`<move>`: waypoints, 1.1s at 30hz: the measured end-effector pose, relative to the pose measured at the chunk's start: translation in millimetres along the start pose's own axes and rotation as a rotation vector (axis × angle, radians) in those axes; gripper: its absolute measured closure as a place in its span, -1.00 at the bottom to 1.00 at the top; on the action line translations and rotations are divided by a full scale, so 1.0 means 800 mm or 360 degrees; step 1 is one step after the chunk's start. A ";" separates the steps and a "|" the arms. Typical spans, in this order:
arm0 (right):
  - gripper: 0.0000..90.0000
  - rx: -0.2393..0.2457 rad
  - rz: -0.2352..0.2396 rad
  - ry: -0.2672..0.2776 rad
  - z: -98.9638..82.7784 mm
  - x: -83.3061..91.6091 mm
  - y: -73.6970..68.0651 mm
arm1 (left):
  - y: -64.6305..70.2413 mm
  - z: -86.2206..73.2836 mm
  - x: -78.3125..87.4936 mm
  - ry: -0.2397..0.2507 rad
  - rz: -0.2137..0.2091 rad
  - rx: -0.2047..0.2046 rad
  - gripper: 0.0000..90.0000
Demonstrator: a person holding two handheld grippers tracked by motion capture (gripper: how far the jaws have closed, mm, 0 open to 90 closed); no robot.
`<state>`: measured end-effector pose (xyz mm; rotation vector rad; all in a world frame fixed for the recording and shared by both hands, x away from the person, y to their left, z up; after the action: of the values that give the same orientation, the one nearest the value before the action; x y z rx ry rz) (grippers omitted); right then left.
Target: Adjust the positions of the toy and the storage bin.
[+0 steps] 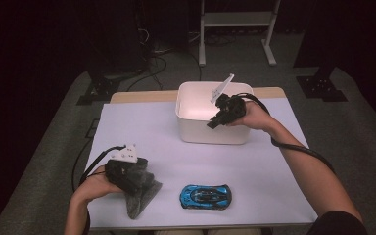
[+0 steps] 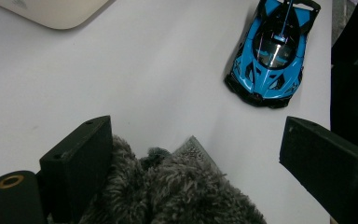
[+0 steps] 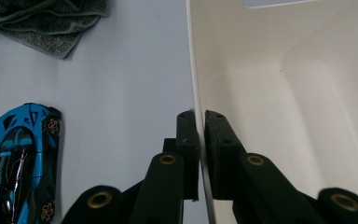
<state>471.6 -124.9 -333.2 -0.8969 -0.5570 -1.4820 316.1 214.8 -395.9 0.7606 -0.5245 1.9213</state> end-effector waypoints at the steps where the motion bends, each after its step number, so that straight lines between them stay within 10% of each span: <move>1: 0.85 0.0007 -0.0002 0.0001 -0.001 0.000 -0.002 | 0.000 0.000 0.000 -0.0001 -0.0007 -0.0002 -0.80; 33: 0.86 0.0042 0.0031 0.0039 -0.007 -0.005 -0.070 | 0.007 0.005 -0.003 -0.0019 -0.0054 -0.0032 -0.80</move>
<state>415.6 -120.0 -330.5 -0.8606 -0.5471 -1.4632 313.2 208.6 -395.2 0.7637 -0.5343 1.8784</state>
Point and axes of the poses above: each handheld gripper's, and its own axes: x roughly backward along the jaws, z roughly out of its top, y roughly to its right, the point moved 1 cm from there along -x, roughly forward along the jaws, and after that the axes turned 8 degrees about z, right-handed, at the moved point
